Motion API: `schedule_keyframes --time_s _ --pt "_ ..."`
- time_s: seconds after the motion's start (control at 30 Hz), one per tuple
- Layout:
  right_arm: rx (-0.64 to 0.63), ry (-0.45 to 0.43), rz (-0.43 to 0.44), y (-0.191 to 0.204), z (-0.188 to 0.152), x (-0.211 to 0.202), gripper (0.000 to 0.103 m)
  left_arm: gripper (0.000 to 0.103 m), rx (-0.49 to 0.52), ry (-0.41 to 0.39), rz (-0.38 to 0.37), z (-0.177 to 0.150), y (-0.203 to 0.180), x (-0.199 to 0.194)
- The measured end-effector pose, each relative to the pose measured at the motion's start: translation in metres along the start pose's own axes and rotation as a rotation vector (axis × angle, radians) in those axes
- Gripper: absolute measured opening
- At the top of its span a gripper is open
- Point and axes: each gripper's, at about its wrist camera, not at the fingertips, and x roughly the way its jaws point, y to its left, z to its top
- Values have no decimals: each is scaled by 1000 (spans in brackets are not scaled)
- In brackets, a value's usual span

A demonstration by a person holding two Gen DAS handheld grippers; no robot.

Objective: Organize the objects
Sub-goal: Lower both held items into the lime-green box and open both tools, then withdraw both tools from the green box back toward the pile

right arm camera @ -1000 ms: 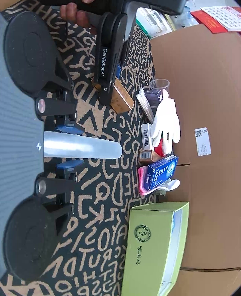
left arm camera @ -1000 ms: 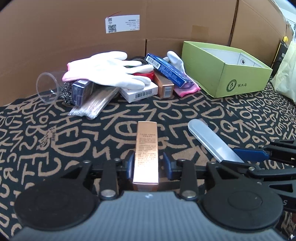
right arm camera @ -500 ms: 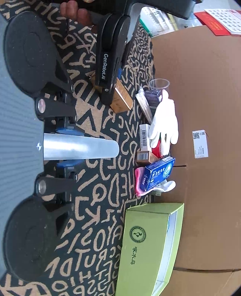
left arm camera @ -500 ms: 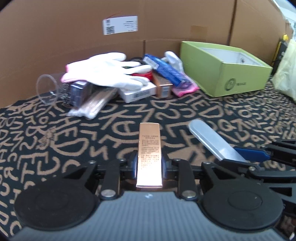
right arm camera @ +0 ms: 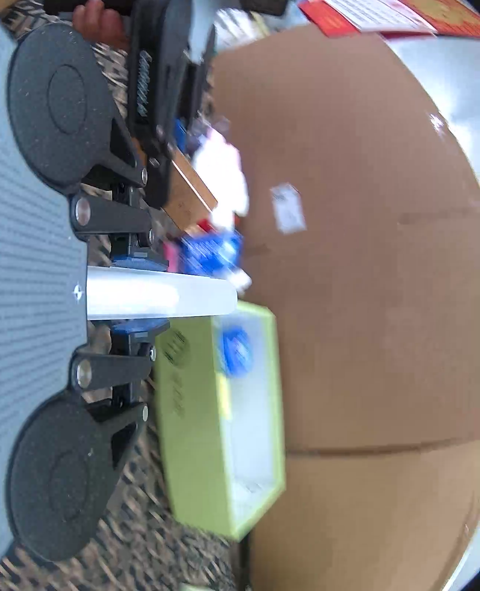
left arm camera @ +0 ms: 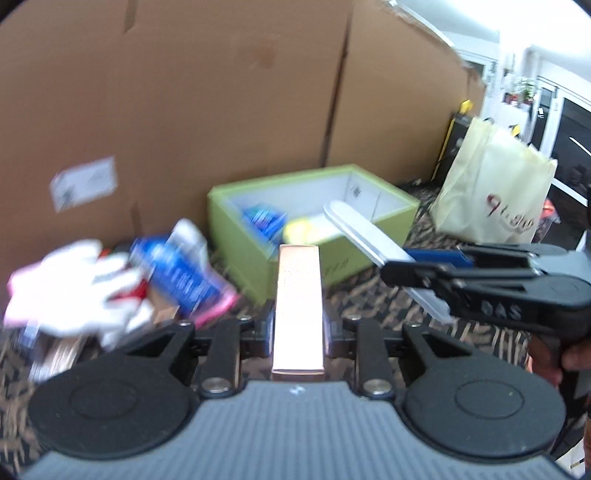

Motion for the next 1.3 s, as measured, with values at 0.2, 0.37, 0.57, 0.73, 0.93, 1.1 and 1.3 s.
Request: schedule_keyframes --time_s 0.2,0.37,0.57,0.73,0.93,1.1,1.3 --pt "-4 -51 -125 -46 49 27 31 23 -30 -4 -50 64 -17 53" --pt "5 -38 -205 -84 73 65 31 23 -50 33 -10 101 -21 125" --pt "27 40 -255 -124 77 110 31 23 -113 95 -9 115 -19 199" --pt "14 134 -268 -145 62 132 31 23 -103 129 -16 112 -21 235" --pt "3 215 -270 -152 46 151 31 38 -79 117 -18 103 -24 257" --pt "19 171 -262 -153 53 124 46 93 -124 -20 -23 103 -18 222" --pt "30 0 -227 -128 56 51 69 103 -111 -115 22 92 -17 155"
